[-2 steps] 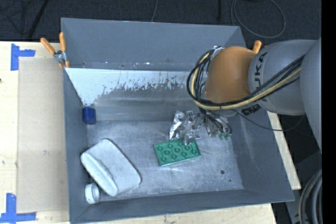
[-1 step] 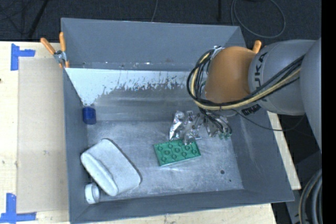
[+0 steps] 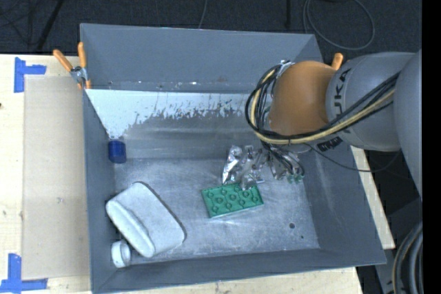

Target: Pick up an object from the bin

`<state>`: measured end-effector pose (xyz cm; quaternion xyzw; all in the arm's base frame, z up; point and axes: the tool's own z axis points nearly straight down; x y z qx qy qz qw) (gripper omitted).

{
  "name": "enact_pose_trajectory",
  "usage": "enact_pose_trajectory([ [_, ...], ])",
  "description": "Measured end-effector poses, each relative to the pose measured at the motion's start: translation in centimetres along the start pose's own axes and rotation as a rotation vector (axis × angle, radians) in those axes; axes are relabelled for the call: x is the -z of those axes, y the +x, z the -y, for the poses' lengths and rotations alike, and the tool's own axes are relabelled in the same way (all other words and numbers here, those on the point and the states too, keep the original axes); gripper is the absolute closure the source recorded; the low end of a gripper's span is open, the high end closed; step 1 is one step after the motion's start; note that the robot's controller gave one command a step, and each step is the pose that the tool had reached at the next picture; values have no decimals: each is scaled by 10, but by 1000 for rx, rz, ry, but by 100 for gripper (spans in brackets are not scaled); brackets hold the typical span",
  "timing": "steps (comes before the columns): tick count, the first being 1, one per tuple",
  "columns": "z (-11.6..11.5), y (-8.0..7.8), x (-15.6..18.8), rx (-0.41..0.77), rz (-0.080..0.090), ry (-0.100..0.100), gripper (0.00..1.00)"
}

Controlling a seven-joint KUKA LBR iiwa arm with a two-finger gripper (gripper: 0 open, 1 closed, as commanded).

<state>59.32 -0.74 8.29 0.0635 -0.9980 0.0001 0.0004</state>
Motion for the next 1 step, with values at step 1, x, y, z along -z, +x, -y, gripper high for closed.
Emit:
enact_pose_trajectory([
  [1, 0, 0, 0, 0, 0, 0, 100],
])
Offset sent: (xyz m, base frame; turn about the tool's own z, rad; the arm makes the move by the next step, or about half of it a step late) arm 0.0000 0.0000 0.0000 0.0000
